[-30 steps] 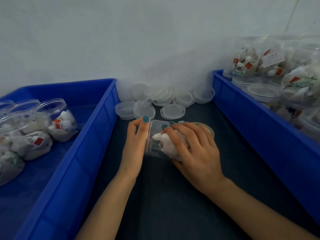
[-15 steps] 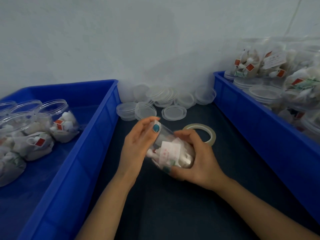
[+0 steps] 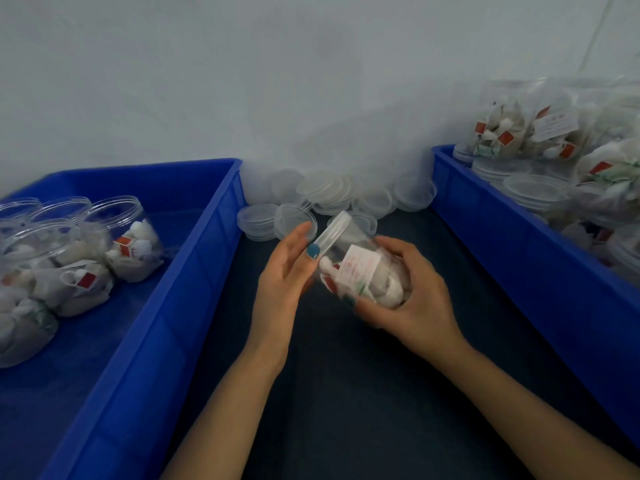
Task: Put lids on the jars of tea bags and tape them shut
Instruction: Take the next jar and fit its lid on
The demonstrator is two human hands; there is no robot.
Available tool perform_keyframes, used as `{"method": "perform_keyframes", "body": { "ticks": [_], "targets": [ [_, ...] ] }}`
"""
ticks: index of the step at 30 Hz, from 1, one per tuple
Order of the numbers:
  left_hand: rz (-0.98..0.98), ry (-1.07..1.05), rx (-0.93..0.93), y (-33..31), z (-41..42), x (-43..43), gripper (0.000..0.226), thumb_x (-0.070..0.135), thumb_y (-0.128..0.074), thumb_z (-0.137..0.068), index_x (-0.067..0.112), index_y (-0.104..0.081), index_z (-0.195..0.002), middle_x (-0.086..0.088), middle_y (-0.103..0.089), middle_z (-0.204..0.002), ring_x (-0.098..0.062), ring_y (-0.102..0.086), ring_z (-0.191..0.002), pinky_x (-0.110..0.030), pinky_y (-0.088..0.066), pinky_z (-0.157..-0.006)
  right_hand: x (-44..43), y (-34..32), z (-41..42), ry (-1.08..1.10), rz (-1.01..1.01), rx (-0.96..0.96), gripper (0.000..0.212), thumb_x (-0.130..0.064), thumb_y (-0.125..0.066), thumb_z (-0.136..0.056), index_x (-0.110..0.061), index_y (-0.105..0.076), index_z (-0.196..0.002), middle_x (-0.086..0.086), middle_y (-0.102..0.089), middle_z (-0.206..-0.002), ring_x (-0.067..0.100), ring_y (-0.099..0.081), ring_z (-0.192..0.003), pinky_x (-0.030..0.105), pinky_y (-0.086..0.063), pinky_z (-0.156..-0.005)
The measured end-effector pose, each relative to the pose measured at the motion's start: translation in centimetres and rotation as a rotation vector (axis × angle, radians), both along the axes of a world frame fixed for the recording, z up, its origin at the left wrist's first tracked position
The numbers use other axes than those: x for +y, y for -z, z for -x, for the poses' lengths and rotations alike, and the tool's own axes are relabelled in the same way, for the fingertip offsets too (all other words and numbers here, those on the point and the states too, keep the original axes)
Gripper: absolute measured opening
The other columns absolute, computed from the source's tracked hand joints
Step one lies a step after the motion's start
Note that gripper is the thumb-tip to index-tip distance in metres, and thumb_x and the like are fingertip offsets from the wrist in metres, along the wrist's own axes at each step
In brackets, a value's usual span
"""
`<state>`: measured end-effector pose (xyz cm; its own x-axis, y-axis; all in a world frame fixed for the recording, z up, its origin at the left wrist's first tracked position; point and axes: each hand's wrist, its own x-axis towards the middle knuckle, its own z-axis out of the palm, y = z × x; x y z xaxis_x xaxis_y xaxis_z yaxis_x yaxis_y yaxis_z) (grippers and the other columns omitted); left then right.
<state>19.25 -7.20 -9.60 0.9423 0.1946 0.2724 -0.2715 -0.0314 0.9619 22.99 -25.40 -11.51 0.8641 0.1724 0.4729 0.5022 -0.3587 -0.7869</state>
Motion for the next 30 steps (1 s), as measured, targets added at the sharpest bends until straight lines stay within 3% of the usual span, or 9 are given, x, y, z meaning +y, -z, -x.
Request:
{"method": "perform_keyframes", "body": {
  "ticks": [3,6,12,15,19,23,25,27,30],
  "targets": [
    [0.03,-0.012,0.065,-0.1,0.0,-0.6,0.096,0.082,-0.071,-0.059,0.034,-0.055,-0.14,0.01,-0.066,-0.13,-0.011,-0.065,-0.118,-0.05,-0.048,-0.107,0.0,0.2,0.6,0.082,0.305,-0.31,0.088,-0.064,-0.079,-0.063,-0.028,-0.051,-0.138,-0.02,-0.054,-0.133,-0.008,-0.046,-0.12,0.009,-0.039,-0.091],
    [0.089,-0.077,0.062,-0.3,0.2,-0.5,0.103,0.085,-0.074,-0.051,0.029,-0.059,-0.136,0.005,-0.069,-0.126,-0.014,-0.067,-0.115,-0.052,-0.048,-0.106,0.5,0.1,1.0,0.021,0.312,-0.381,0.088,-0.065,-0.078,-0.066,-0.023,-0.05,-0.138,-0.015,-0.056,-0.134,-0.01,-0.045,-0.121,0.003,-0.036,-0.095],
    [0.073,-0.152,0.033,-0.2,0.1,-0.5,0.05,0.067,-0.076,-0.066,0.038,-0.071,-0.106,0.015,-0.074,-0.106,-0.003,-0.071,-0.098,-0.025,-0.057,-0.079,0.4,0.4,0.6,-0.301,-0.044,0.06,0.089,-0.032,-0.095,-0.061,-0.018,-0.054,-0.139,-0.011,-0.064,-0.125,0.009,-0.063,-0.117,0.029,-0.054,-0.096],
    [0.04,-0.134,-0.017,-0.4,0.2,-0.5,0.04,0.059,-0.076,-0.069,0.041,-0.071,-0.104,0.019,-0.073,-0.106,0.0,-0.07,-0.097,-0.015,-0.054,-0.07,0.0,0.5,0.1,-0.366,-0.052,0.144,0.085,-0.021,-0.094,-0.064,-0.021,-0.054,-0.14,-0.01,-0.068,-0.123,0.008,-0.065,-0.116,0.026,-0.053,-0.095],
    [-0.02,-0.122,-0.084,-0.6,0.2,-0.3,0.053,0.061,-0.078,-0.064,0.045,-0.066,-0.113,0.018,-0.068,-0.12,-0.004,-0.066,-0.112,-0.02,-0.056,-0.079,-0.1,0.5,-0.2,-0.418,-0.078,0.207,0.085,-0.015,-0.091,-0.066,-0.026,-0.051,-0.14,-0.011,-0.067,-0.125,0.008,-0.064,-0.116,0.021,-0.052,-0.092],
    [0.038,-0.077,-0.114,-0.2,0.0,0.0,0.092,0.065,-0.086,-0.054,0.039,-0.053,-0.136,0.01,-0.061,-0.135,-0.009,-0.062,-0.122,-0.03,-0.057,-0.088,0.9,0.9,0.7,-0.414,-0.198,0.228,0.084,-0.021,-0.085,-0.072,-0.03,-0.041,-0.143,-0.02,-0.061,-0.132,0.002,-0.059,-0.123,0.018,-0.05,-0.094],
    [0.059,-0.102,-0.077,-0.2,0.0,-0.2,0.094,0.064,-0.086,-0.052,0.041,-0.051,-0.136,0.01,-0.063,-0.131,-0.008,-0.066,-0.113,-0.027,-0.059,-0.082,0.8,0.5,0.6,-0.382,-0.062,0.176,0.083,-0.04,-0.082,-0.08,-0.032,-0.035,-0.149,-0.02,-0.052,-0.14,0.002,-0.048,-0.133,0.024,-0.044,-0.106],
    [0.033,-0.141,-0.075,0.1,-0.1,-0.4,0.089,0.061,-0.084,-0.053,0.041,-0.05,-0.133,0.018,-0.065,-0.122,-0.002,-0.067,-0.106,-0.022,-0.058,-0.078,-0.3,0.1,-0.6,-0.336,0.216,0.052,0.065,-0.054,-0.057,-0.093,-0.032,-0.035,-0.15,-0.018,-0.04,-0.149,0.002,-0.033,-0.142,0.027,-0.029,-0.118],
    [-0.123,-0.182,-0.133,0.4,0.1,-0.6,0.094,0.059,-0.083,-0.057,0.038,-0.043,-0.14,0.031,-0.059,-0.122,0.005,-0.059,-0.115,-0.013,-0.051,-0.088,-3.0,-0.4,-3.1,-0.131,0.309,0.082,0.042,-0.047,-0.043,-0.104,-0.031,-0.047,-0.143,-0.016,-0.044,-0.143,0.004,-0.028,-0.143,0.026,-0.022,-0.118]
  ]
}}
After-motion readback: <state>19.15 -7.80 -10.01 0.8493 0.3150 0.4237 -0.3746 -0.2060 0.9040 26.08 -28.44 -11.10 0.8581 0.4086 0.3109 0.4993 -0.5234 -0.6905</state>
